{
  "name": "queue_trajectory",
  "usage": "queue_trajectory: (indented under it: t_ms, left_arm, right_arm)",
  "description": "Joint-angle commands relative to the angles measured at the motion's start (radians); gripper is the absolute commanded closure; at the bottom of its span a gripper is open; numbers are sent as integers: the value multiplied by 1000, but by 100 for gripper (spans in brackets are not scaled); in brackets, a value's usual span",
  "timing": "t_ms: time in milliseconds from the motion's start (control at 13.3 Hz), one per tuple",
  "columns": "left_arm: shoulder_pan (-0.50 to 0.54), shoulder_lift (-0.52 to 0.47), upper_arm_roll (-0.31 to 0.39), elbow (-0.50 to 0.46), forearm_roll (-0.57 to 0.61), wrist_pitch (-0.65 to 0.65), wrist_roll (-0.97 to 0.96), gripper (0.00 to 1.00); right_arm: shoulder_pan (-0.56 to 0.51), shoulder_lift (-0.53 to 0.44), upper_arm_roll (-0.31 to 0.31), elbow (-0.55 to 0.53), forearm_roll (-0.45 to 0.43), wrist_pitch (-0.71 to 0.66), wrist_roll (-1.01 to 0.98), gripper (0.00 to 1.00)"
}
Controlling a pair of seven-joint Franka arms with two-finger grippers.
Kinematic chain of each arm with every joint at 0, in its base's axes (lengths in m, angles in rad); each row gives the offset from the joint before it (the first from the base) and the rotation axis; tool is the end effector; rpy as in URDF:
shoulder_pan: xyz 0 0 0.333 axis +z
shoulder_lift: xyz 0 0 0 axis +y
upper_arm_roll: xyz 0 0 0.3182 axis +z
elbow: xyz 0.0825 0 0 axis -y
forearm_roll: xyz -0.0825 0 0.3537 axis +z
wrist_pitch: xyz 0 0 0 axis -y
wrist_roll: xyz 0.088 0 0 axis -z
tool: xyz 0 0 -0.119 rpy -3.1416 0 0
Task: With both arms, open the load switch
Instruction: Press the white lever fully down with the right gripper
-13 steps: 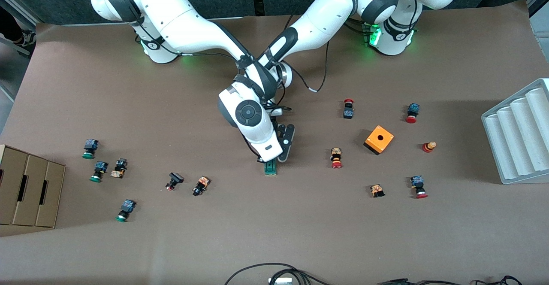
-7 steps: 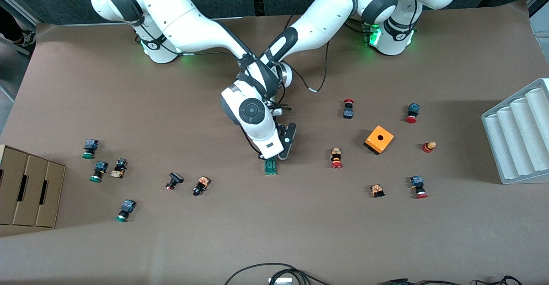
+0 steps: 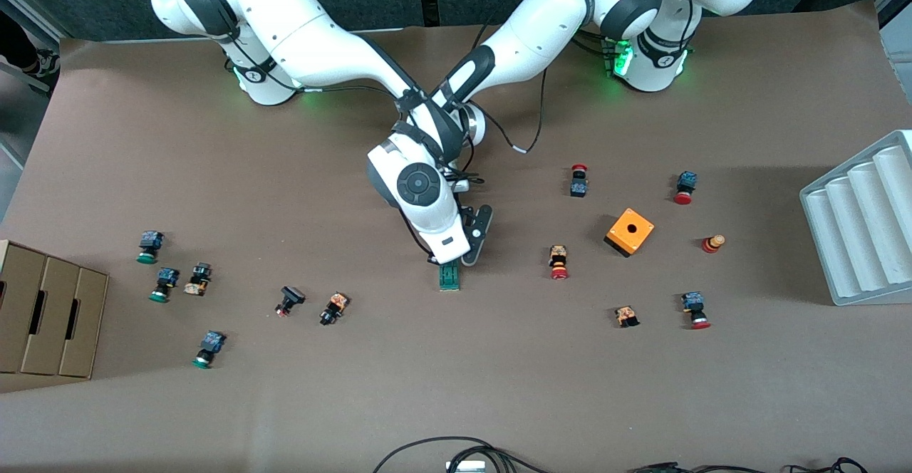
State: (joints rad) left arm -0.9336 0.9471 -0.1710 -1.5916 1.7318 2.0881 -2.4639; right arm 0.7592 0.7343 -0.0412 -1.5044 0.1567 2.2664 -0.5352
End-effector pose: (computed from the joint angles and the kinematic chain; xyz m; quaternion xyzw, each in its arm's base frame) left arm 0.3615 -0.5544 0.0999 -0.8476 -0.0449 -0.5285 0.0132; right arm 0.5164 0.4649 0.2436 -0.8340 -0.5496 -0.0101 0.0482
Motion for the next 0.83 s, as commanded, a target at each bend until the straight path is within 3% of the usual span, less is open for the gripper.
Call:
queue_trajectory:
  t_ms: [0, 754]
  left_arm:
    - [-5, 5, 10, 13, 18, 13, -13, 47]
    - [-5, 5, 10, 13, 18, 13, -13, 47]
  right_arm:
    - [12, 0, -5, -22, 14, 21, 18, 52]
    - [12, 23, -5, -22, 14, 56, 20, 52]
